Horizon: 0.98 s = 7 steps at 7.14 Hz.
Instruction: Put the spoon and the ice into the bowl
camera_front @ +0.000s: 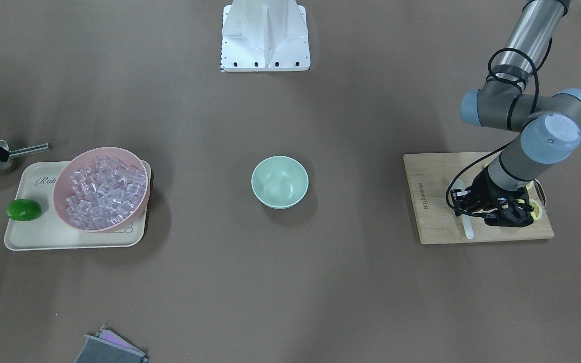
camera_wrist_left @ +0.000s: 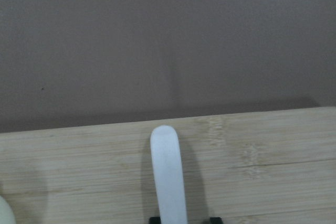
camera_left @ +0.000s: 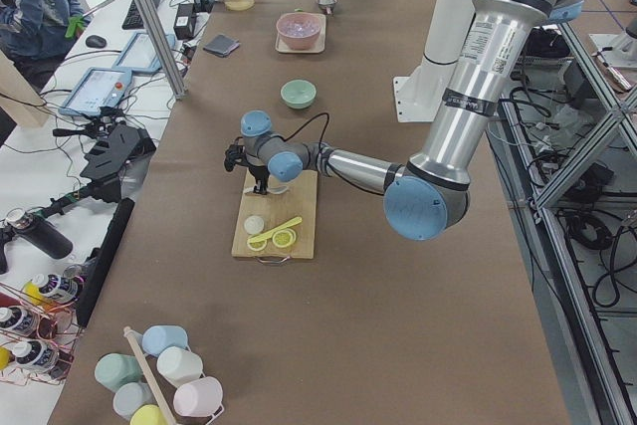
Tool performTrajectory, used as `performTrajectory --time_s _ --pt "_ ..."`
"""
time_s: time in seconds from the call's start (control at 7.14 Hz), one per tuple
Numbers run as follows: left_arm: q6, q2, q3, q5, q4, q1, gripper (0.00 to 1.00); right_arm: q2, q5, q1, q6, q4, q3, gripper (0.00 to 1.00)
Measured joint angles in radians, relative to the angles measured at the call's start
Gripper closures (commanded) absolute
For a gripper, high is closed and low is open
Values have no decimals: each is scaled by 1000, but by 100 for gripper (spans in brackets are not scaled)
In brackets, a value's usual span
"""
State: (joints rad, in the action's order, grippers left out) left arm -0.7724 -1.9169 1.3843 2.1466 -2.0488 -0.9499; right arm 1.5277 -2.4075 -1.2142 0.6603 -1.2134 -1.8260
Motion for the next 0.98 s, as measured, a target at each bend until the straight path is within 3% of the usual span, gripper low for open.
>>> performTrajectory --time_s 0.42,0.7,0.98 --pt "-120 -84 47 12 9 20 100 -49 49 56 102 0 -8 0" --pt "-300 -220 63 0 9 122 100 -80 121 131 197 0 -26 0" --pt "-422 -341 43 -69 13 222 100 -106 175 184 244 0 -30 0"
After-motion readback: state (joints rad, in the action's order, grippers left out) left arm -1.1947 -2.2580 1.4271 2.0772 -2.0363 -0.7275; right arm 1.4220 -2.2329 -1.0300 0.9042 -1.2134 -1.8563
